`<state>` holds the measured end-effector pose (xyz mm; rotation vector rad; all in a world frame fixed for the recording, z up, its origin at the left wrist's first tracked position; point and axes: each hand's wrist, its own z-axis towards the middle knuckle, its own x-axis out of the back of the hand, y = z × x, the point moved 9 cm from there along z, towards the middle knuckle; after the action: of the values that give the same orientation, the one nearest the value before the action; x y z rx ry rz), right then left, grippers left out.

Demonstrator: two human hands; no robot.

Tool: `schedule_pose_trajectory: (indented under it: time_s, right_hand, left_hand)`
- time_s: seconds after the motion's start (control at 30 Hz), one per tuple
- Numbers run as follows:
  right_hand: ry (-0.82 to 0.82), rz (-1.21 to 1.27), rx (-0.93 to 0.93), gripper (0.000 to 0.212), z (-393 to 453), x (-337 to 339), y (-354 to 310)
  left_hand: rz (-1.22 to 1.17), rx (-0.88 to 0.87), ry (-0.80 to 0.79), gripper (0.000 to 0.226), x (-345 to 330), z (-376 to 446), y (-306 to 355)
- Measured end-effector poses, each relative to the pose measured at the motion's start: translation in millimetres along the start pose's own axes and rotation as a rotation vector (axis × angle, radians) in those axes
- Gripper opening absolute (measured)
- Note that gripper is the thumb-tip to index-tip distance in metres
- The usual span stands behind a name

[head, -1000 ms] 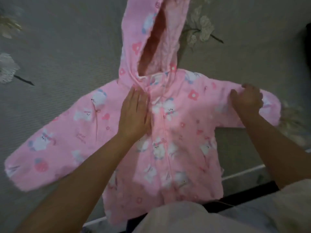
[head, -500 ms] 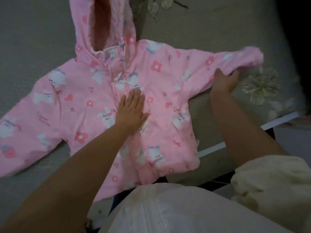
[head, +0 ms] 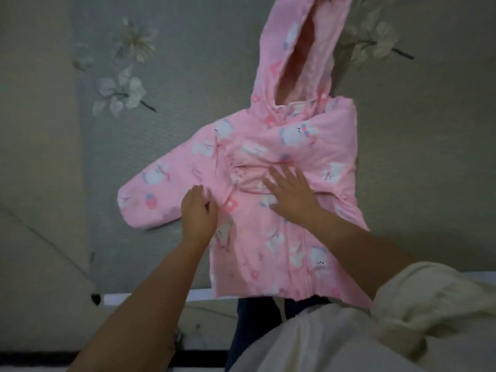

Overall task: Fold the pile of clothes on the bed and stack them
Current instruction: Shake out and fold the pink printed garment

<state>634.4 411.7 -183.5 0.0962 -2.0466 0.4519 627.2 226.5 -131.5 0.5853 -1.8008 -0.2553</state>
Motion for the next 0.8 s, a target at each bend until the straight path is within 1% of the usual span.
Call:
schedule_pose_trajectory:
  time_s: [0.03,0.1,0.13,0.2,0.27,0.33,0.4,0.43,0.5,0.53,0.57,0.6,0.63,0.7,0.73,0.77,0.8]
  right_hand:
    - [-0.061,0.019,-0.044,0.064,4,-13,5]
    - [0.027,0.074,-0.124,0.059,10,-14,12]
    - [0.067,0.086,-0.159,0.056,13,-10,14]
    - [0.090,0.052,-0.209,0.055,19,-1,15]
    - [0.074,0.014,-0.243,0.056,24,1,16]
    - [0.022,-0.025,-0.162,0.056,35,0,2]
    - [-0.047,-0.061,-0.072,0.056,47,-6,-14]
    - [-0.079,-0.067,-0.073,0.057,51,-9,-18]
    - [-0.146,-0.091,-0.108,0.061,57,-12,-19]
    - [-0.173,-0.107,-0.119,0.062,59,-13,-19]
    - [-0.194,-0.118,-0.127,0.063,60,-12,-19]
    - [-0.212,-0.131,-0.126,0.063,60,-9,-20]
    - [-0.226,-0.141,-0.111,0.062,60,-6,-21]
    - [-0.240,-0.079,-0.049,0.061,58,1,-24]
    - [-0.228,0.024,-0.016,0.061,55,6,-26]
    - [-0.184,0.160,0.003,0.060,50,15,-25]
    - [-0.095,0.293,-0.002,0.058,44,26,-20]
  left_hand:
    - [-0.015,0.024,-0.012,0.024,1,-6,-11]
    - [-0.079,0.110,-0.022,0.022,-1,-16,-32]
    - [-0.119,0.169,-0.004,0.024,-1,-21,-43]
    - [-0.255,0.336,0.063,0.029,-2,-30,-65]
    - [-0.483,0.595,0.147,0.036,-8,-36,-96]
    - [-0.779,0.841,0.212,0.044,-23,-37,-123]
    - [-1.047,0.956,0.263,0.047,-36,-30,-135]
    - [-1.174,0.988,0.312,0.047,-38,-25,-137]
    - [-1.398,1.040,0.477,0.043,-36,-18,-141]
    - [-1.458,1.053,0.569,0.040,-33,-15,-144]
    - [-1.431,1.041,0.649,0.039,-24,-13,-145]
    - [-1.336,0.999,0.701,0.038,-11,-11,-144]
    - [-1.230,0.915,0.719,0.036,4,-6,-138]
    - [-1.036,0.680,0.684,0.035,30,5,-113]
    - [-0.933,0.540,0.654,0.035,42,12,-94]
    - [-0.814,0.382,0.631,0.034,53,18,-70]
    - [-0.697,0.209,0.595,0.033,63,24,-42]
